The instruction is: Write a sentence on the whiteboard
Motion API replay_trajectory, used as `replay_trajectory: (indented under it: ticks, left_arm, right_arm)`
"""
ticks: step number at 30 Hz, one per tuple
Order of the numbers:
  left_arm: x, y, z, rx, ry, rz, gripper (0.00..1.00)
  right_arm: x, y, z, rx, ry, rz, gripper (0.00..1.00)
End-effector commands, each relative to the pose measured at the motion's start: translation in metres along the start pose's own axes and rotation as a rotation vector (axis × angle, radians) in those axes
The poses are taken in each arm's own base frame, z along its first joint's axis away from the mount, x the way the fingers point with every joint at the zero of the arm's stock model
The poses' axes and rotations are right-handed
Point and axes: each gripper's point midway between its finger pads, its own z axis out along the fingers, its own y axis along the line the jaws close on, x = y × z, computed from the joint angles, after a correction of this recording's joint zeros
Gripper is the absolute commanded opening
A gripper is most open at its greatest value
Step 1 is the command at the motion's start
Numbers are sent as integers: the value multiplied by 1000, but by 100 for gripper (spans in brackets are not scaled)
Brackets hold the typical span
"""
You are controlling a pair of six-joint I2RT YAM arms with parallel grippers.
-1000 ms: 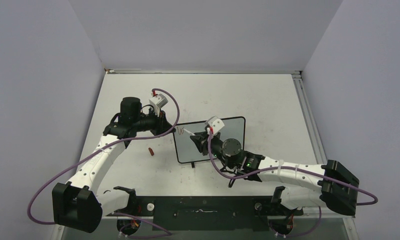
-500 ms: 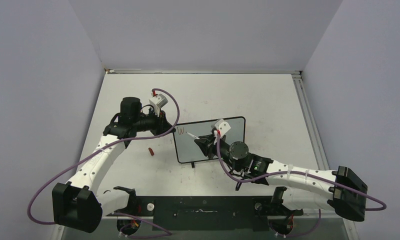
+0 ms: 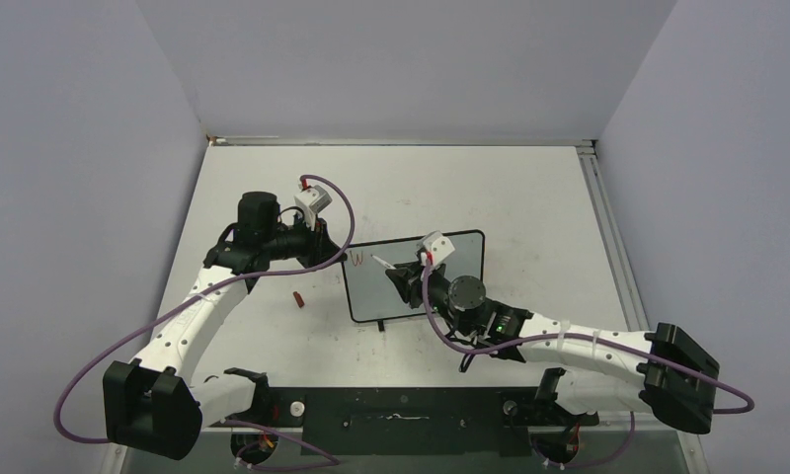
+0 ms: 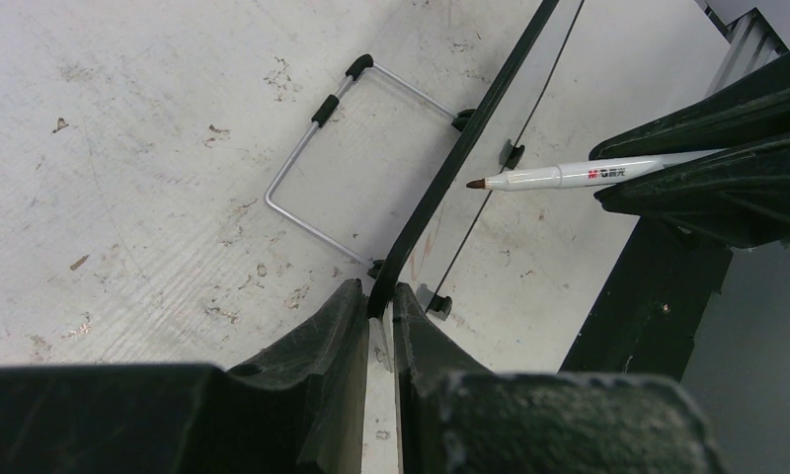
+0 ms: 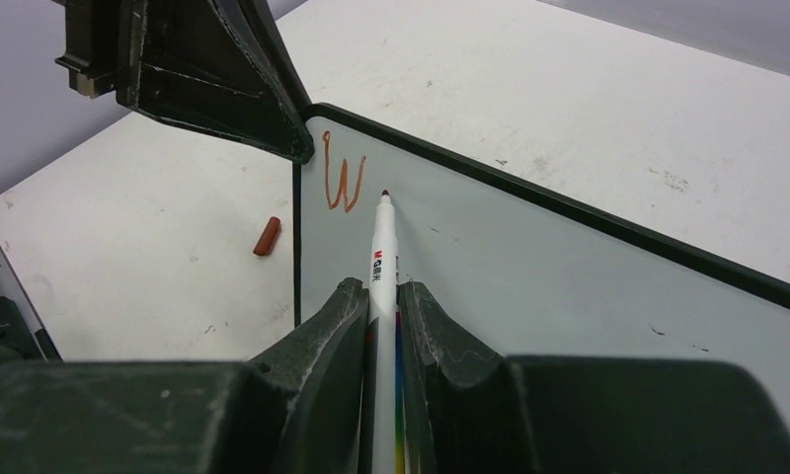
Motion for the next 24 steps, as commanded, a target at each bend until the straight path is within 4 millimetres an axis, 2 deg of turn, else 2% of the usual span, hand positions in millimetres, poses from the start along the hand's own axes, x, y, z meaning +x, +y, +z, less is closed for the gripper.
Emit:
replay_trajectory:
  ticks: [1,13,18,24]
  left_arm:
    - [5,10,-3,-54,14,8,0]
    - [5,11,-2,-54,18,7,0]
    - [5,10,-2,-53,19,7,0]
    - [4,10,-3,-54,16,11,0]
  right_arm:
    - [-13,-2,6,10,-59,28,5]
    - [-13,-2,13,5,-61,20,5]
    - [-4,1,17,-10,-29,8,5]
    - [9,0,12,-10,-1,23,5]
